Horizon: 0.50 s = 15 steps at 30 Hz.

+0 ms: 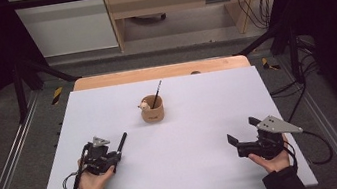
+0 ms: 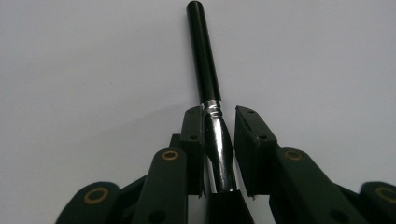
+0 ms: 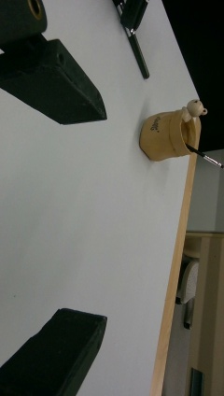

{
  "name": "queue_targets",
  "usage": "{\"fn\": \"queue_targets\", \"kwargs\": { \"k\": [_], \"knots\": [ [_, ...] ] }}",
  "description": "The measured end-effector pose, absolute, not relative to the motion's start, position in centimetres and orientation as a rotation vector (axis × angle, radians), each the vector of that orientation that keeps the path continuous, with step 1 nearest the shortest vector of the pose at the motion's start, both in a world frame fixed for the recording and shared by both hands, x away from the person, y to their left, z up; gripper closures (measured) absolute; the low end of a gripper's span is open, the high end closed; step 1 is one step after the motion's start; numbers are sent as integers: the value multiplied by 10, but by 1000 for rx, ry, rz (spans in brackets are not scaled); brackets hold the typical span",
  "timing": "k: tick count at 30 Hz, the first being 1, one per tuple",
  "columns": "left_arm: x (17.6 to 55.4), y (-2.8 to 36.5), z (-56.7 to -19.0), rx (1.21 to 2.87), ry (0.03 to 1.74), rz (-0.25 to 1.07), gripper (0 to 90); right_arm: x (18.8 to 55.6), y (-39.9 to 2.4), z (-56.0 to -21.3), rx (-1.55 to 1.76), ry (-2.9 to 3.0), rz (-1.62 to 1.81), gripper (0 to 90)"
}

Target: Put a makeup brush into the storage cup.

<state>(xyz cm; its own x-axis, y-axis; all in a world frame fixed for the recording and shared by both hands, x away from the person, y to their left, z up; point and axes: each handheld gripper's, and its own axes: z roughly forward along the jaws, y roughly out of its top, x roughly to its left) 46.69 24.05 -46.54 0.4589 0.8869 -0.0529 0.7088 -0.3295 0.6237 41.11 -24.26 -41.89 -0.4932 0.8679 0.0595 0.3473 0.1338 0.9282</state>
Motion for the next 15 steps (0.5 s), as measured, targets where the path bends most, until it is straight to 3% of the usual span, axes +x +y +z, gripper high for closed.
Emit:
{"fn": "queue_targets", "kwargs": {
  "k": [5, 15],
  "knots": [
    [467, 240, -465, 2147, 1318, 402, 766, 411, -242, -419, 1163, 1912, 1349, 42],
    [466, 239, -463, 2179, 1276, 415, 751, 411, -242, -419, 1161, 1913, 1349, 42]
  ]
}}
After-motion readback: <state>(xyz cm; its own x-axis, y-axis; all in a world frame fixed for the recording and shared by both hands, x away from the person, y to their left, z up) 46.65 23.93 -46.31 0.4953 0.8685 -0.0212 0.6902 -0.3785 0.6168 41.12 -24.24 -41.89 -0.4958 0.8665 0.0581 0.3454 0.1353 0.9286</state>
